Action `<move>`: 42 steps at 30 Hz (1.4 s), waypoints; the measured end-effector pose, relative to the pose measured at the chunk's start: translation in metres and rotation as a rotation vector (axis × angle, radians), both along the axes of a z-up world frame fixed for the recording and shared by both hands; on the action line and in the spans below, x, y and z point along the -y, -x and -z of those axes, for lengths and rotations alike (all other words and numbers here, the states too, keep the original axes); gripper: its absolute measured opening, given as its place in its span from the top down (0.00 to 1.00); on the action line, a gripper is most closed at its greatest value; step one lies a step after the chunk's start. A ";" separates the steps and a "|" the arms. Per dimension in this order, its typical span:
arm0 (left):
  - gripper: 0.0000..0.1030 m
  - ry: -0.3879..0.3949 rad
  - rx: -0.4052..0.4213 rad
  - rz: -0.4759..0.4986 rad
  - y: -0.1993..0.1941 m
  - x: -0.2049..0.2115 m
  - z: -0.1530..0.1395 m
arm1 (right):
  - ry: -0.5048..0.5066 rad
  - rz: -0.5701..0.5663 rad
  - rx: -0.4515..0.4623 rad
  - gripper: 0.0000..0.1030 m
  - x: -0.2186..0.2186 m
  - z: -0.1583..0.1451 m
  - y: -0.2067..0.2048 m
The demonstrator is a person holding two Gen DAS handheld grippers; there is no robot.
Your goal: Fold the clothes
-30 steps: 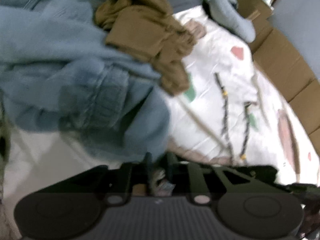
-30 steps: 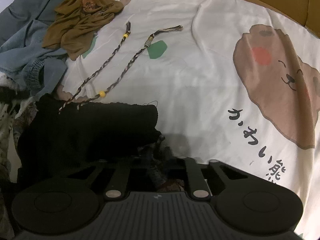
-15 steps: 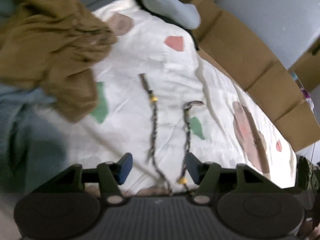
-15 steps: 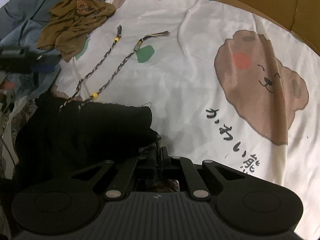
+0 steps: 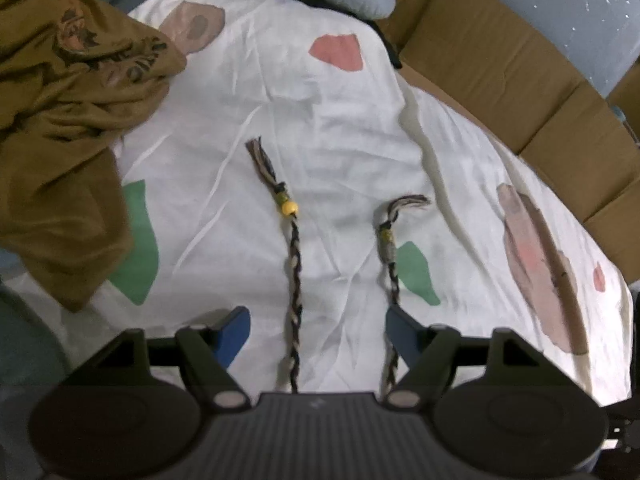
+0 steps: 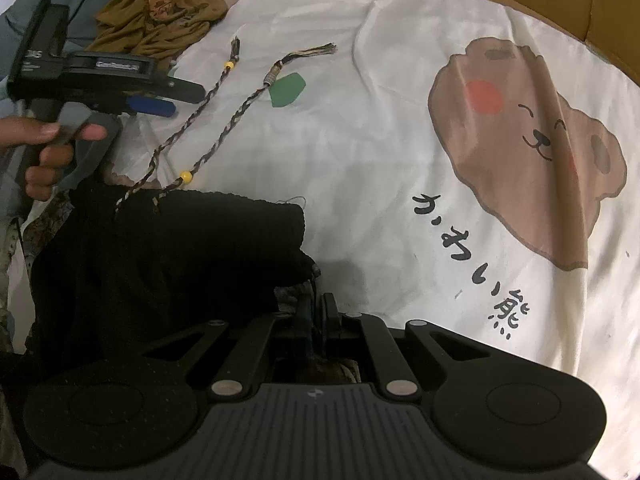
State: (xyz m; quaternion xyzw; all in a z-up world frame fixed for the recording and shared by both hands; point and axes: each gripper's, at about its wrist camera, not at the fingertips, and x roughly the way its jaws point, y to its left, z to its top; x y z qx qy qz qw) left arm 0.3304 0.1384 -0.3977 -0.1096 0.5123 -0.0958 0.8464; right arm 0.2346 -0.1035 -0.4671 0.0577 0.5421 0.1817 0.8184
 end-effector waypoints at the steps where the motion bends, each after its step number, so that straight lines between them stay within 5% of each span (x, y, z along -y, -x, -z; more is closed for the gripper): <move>1: 0.24 0.000 0.000 0.001 -0.001 0.000 0.002 | -0.002 0.000 -0.001 0.98 0.000 0.000 0.000; 12: 0.23 0.090 -0.009 0.053 -0.019 0.021 0.014 | -0.010 0.001 -0.008 0.97 0.001 0.005 0.000; 16: 0.23 0.027 0.011 0.083 -0.023 0.036 0.014 | -0.019 0.008 -0.011 0.97 0.002 0.006 0.000; 18: 0.33 -0.041 0.027 0.085 -0.024 0.044 0.014 | -0.019 0.008 -0.009 0.97 0.002 0.006 0.000; 25: 0.32 -0.164 0.023 0.092 -0.033 0.063 0.016 | -0.017 0.003 -0.004 0.97 0.001 0.007 0.001; 28: 0.49 -0.211 0.020 0.068 -0.032 0.061 0.014 | -0.019 0.002 -0.002 0.97 0.002 0.007 0.001; 30: 0.69 -0.234 0.017 0.053 -0.030 0.057 0.013 | -0.020 0.001 -0.002 0.97 0.003 0.008 0.002; 36: 0.94 -0.257 0.014 0.058 -0.029 0.047 0.012 | -0.025 -0.002 0.000 0.97 0.005 0.008 0.002; 42: 0.98 -0.183 0.016 0.048 -0.022 0.037 0.008 | -0.028 0.000 0.001 0.97 0.005 0.008 0.003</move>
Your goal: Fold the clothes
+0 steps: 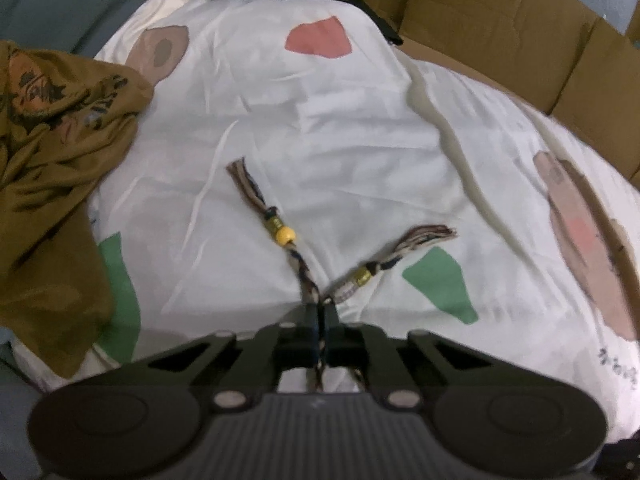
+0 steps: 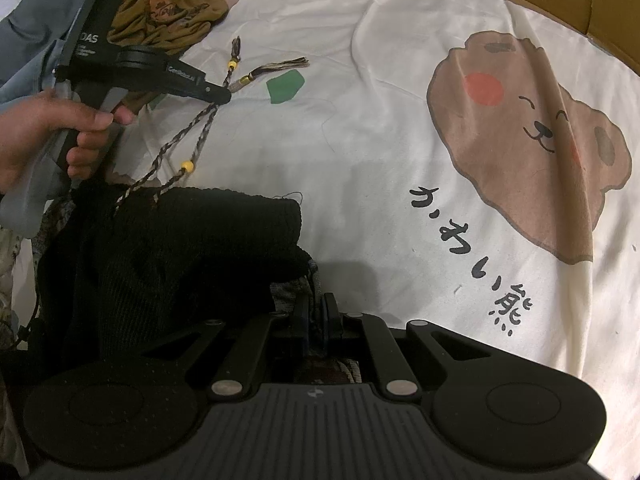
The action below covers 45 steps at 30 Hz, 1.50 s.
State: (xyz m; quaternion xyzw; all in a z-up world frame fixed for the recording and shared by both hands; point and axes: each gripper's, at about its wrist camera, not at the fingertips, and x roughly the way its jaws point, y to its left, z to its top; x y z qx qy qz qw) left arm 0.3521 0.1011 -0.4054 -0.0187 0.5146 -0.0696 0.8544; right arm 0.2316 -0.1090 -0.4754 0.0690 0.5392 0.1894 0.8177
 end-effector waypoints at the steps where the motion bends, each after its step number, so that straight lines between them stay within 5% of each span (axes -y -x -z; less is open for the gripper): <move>1: 0.98 0.008 0.004 0.001 0.003 -0.002 -0.002 | -0.001 0.001 -0.001 0.97 0.000 0.000 0.000; 22: 0.98 0.179 0.066 0.067 0.106 -0.037 -0.112 | -0.064 0.091 -0.032 0.93 0.009 0.005 -0.003; 33: 0.98 0.283 -0.026 0.130 0.165 -0.023 -0.136 | -0.081 0.099 -0.041 0.93 0.012 0.005 -0.003; 40: 0.98 0.328 -0.131 0.199 0.194 0.000 -0.126 | -0.085 0.095 -0.045 0.93 0.013 0.005 -0.004; 45: 0.74 0.293 -0.198 0.217 0.210 0.003 -0.110 | -0.083 0.093 -0.046 0.93 0.013 0.004 -0.004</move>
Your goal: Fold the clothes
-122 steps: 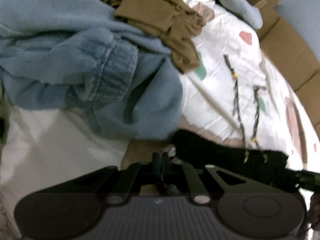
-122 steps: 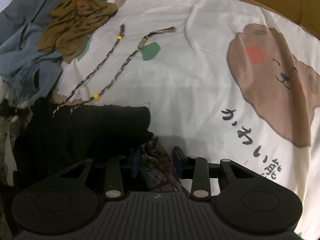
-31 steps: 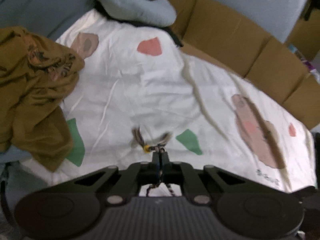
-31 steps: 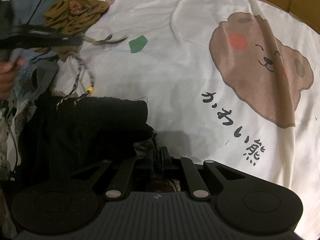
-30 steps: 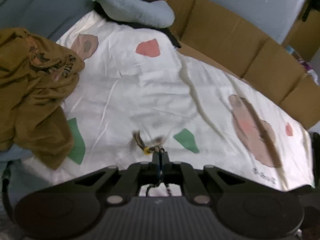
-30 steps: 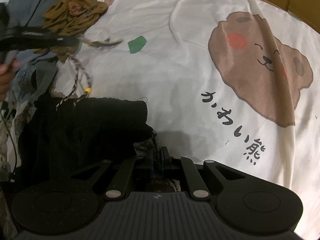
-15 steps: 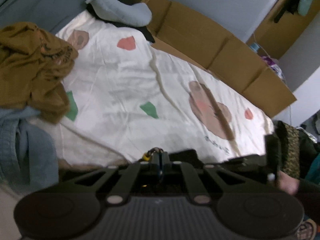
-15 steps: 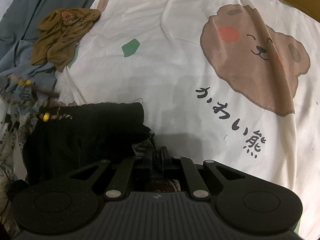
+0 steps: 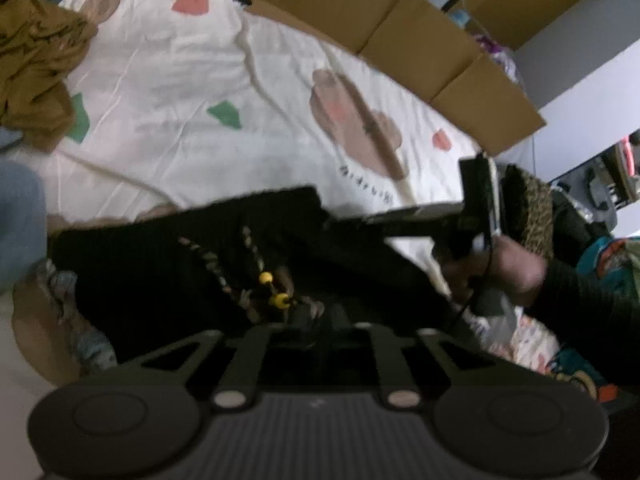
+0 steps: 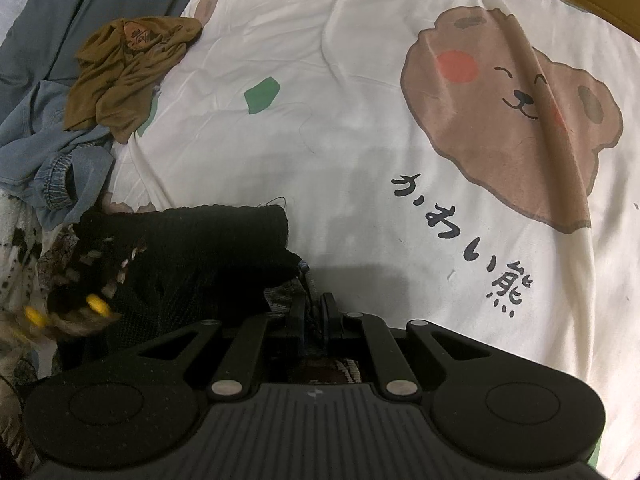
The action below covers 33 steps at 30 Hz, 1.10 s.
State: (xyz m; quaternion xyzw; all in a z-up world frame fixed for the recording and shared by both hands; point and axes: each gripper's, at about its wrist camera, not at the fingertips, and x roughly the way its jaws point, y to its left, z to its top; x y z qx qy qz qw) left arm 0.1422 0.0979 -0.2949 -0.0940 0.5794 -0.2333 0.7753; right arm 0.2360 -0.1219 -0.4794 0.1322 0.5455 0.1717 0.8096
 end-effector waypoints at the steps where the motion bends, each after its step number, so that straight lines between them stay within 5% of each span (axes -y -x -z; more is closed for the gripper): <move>1: 0.71 -0.013 -0.001 -0.008 0.001 -0.003 0.000 | 0.000 0.000 0.000 0.93 0.000 0.000 0.000; 13: 0.45 -0.228 0.082 -0.280 -0.014 -0.078 0.003 | 0.020 -0.007 0.031 0.93 0.005 -0.015 0.000; 25: 0.43 -0.372 0.098 -0.327 -0.045 -0.109 0.051 | 0.026 -0.036 0.070 0.91 0.009 -0.022 -0.004; 33: 0.44 -0.340 0.051 -0.335 -0.051 -0.117 0.079 | 0.056 -0.092 0.059 0.84 -0.006 -0.015 -0.013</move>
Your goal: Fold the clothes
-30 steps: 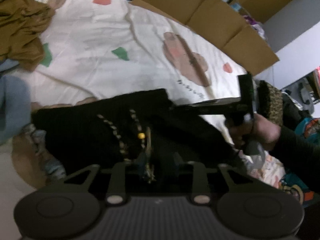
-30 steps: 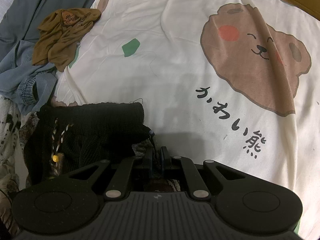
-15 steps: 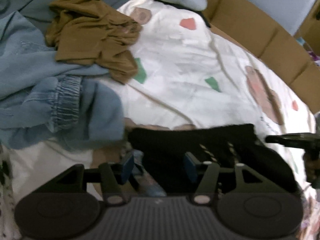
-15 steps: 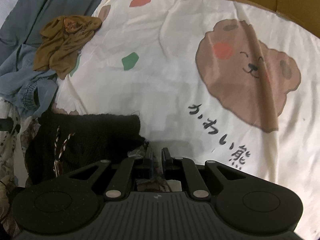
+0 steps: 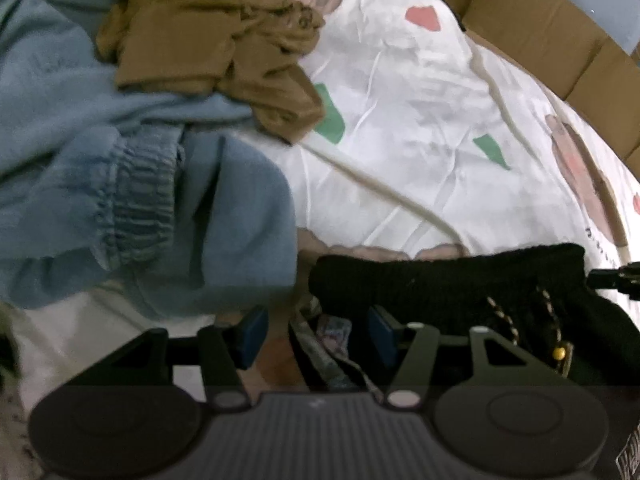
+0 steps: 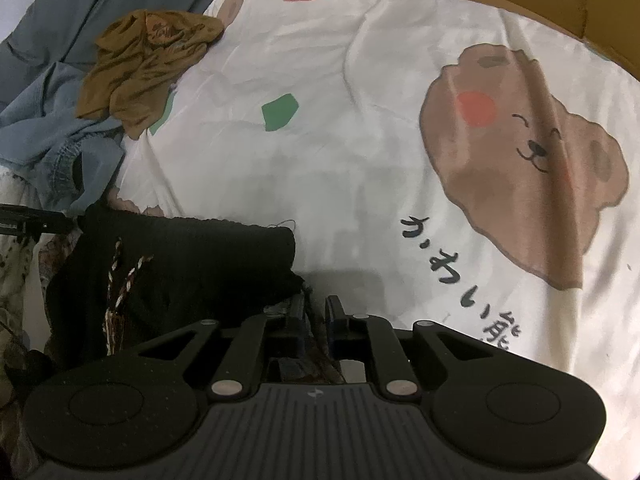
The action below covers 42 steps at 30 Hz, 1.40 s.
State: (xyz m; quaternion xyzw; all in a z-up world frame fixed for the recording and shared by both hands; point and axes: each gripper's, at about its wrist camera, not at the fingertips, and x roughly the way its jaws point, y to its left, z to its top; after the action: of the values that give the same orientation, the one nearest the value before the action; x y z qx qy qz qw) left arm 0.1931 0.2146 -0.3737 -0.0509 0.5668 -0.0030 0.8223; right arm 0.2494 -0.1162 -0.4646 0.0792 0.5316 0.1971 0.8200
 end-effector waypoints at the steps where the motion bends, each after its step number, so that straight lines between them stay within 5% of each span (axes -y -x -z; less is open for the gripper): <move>1: 0.46 0.004 -0.006 -0.004 0.000 -0.002 0.004 | 0.010 -0.011 0.002 0.81 -0.002 0.001 -0.001; 12: 0.71 0.060 -0.053 -0.029 0.005 -0.017 0.026 | 0.045 -0.190 0.015 0.67 -0.035 0.003 -0.005; 22: 0.65 0.098 -0.037 -0.020 0.006 -0.019 0.029 | 0.060 -0.218 0.064 0.58 -0.049 0.007 -0.014; 25: 0.69 0.127 -0.056 -0.025 0.007 -0.019 0.031 | 0.070 -0.238 0.086 0.69 -0.050 0.006 -0.010; 27: 0.88 0.143 -0.075 -0.015 0.007 -0.016 0.030 | 0.070 -0.221 0.078 0.85 -0.048 0.005 -0.010; 30: 0.93 0.094 -0.063 0.041 0.004 -0.002 0.019 | 0.104 -0.209 0.081 0.88 -0.048 0.000 -0.008; 42: 0.93 0.121 0.077 0.173 -0.012 0.052 -0.022 | 0.200 -0.015 0.161 0.89 0.007 -0.047 0.017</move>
State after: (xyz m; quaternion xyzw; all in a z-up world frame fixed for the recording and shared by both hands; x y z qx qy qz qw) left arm 0.2054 0.1625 -0.3513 -0.0513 0.5359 -0.1104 0.8355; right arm 0.2328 -0.1232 -0.4173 -0.0229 0.4816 0.1551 0.8623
